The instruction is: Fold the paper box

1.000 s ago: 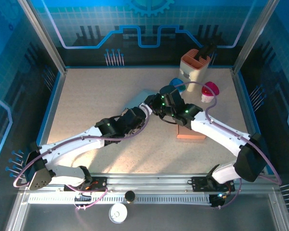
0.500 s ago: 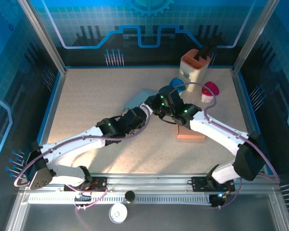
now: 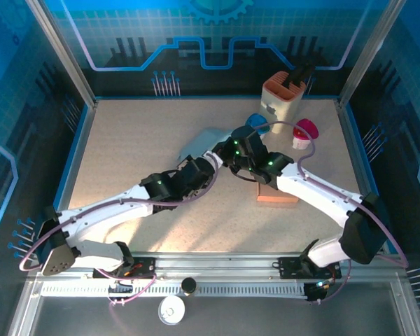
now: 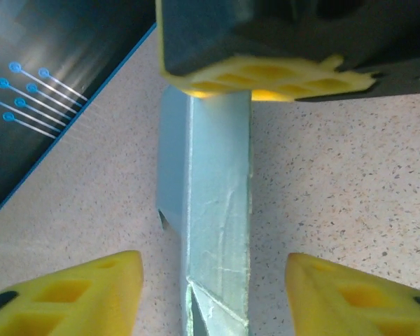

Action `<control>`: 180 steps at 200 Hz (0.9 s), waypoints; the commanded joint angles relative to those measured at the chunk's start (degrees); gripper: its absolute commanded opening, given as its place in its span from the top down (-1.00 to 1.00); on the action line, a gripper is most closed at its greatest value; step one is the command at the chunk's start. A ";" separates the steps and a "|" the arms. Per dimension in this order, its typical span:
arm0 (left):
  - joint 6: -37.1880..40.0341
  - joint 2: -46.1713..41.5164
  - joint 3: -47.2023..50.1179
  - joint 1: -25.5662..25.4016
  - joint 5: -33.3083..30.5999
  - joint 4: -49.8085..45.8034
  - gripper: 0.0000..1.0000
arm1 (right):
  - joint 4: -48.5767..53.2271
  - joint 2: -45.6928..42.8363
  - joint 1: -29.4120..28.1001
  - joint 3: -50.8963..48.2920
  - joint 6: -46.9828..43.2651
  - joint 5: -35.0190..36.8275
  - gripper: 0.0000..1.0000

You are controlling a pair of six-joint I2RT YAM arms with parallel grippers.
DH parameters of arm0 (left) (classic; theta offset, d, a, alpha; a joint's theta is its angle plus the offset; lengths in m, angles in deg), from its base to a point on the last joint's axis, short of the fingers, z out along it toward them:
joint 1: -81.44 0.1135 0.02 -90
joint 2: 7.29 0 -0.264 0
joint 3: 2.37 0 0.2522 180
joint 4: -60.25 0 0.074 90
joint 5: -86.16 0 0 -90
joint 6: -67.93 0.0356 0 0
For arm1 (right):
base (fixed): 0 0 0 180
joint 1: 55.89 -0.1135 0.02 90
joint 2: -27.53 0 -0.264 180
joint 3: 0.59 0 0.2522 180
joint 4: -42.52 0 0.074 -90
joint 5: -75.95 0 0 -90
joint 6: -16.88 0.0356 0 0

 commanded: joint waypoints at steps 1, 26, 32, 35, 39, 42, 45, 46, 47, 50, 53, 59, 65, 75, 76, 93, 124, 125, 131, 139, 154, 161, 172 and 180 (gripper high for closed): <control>-8.12 -9.83 -1.17 0.00 3.62 3.78 -0.36 | -0.47 -3.95 -1.23 -0.46 -2.66 1.25 1.00; -19.46 -19.68 1.66 7.71 15.93 6.03 -0.53 | 0.10 -7.03 -1.91 -1.14 -4.11 1.64 1.00; -22.23 -20.79 1.26 10.76 19.73 5.14 -0.50 | 0.36 -8.04 -2.28 -1.39 -4.19 2.06 1.00; -23.46 -21.08 0.97 12.14 21.59 4.47 -0.49 | 0.56 -8.43 -2.48 -1.54 -4.17 2.19 1.00; -25.04 -21.37 0.37 14.17 23.62 3.54 -0.48 | 0.88 -9.02 -2.69 -1.72 -4.13 2.48 1.00; -26.19 -21.47 -0.03 15.37 25.00 2.79 -0.48 | 1.20 -9.56 -2.84 -1.81 -3.99 2.70 1.00; -27.17 -21.56 -0.49 16.66 26.33 2.08 -0.47 | 1.51 -10.00 -3.09 -1.90 -3.75 2.90 1.00; -27.54 -21.57 -0.64 17.03 26.70 1.87 -0.47 | 1.69 -10.16 -3.10 -1.93 -3.62 2.95 1.00; -27.77 -21.57 -0.76 17.47 27.20 1.68 -0.47 | 1.82 -10.37 -3.19 -1.98 -3.47 3.06 1.00; -28.64 -21.53 -1.21 18.47 28.23 1.04 -0.47 | 2.17 -10.87 -3.37 -2.15 -3.19 3.24 1.00; -29.47 -21.57 -1.54 19.53 29.30 0.55 -0.46 | 2.33 -11.45 -3.57 -2.31 -3.00 3.38 1.00; -30.72 -21.49 -2.19 21.30 31.13 -0.31 -0.46 | 2.72 -12.47 -4.03 -2.63 -2.59 3.75 1.00; -31.94 -21.46 -2.58 22.90 32.66 -1.02 -0.45 | 3.69 -13.57 -4.45 -2.81 -1.65 4.24 1.00; -33.76 -21.40 -2.88 25.50 34.88 -1.86 -0.43 | 7.22 -15.17 -5.80 -2.02 0.44 5.39 1.00; -33.87 -21.35 -2.89 25.71 35.11 -1.90 -0.43 | 7.75 -15.25 -5.91 -1.77 0.63 5.56 1.00; -35.77 -21.31 -2.45 29.13 37.29 -3.01 -0.41 | 19.00 -16.43 -10.49 3.23 4.31 12.55 1.00; -38.88 -20.56 0.19 33.75 42.87 -2.00 -0.36 | 26.02 -12.82 -13.05 7.72 11.26 16.61 1.00; -38.89 -20.49 0.27 33.88 43.02 -2.01 -0.36 | 25.99 -12.58 -12.96 7.76 11.36 16.53 1.00; -38.98 -20.15 0.50 34.16 43.71 -2.01 -0.36 | 25.68 -10.84 -12.09 8.05 12.18 15.67 1.00; -39.01 -19.78 0.78 34.43 44.03 -2.30 -0.36 | 24.28 -8.13 -10.46 8.15 13.33 13.60 1.00; -38.90 -19.29 1.17 34.91 44.13 -3.05 -0.36 | 20.45 -2.69 -7.27 8.82 13.74 9.33 1.00; -38.68 -19.07 1.50 35.22 44.14 -3.39 -0.35 | 17.93 -0.29 -6.05 9.07 13.54 8.14 1.00; -37.93 -18.94 2.28 35.49 43.66 -3.89 -0.34 | 13.25 3.27 -4.27 8.96 12.74 6.02 1.00; -37.28 -18.76 3.07 35.58 42.96 -4.25 -0.32 | 9.42 5.66 -3.25 8.58 12.39 4.17 1.00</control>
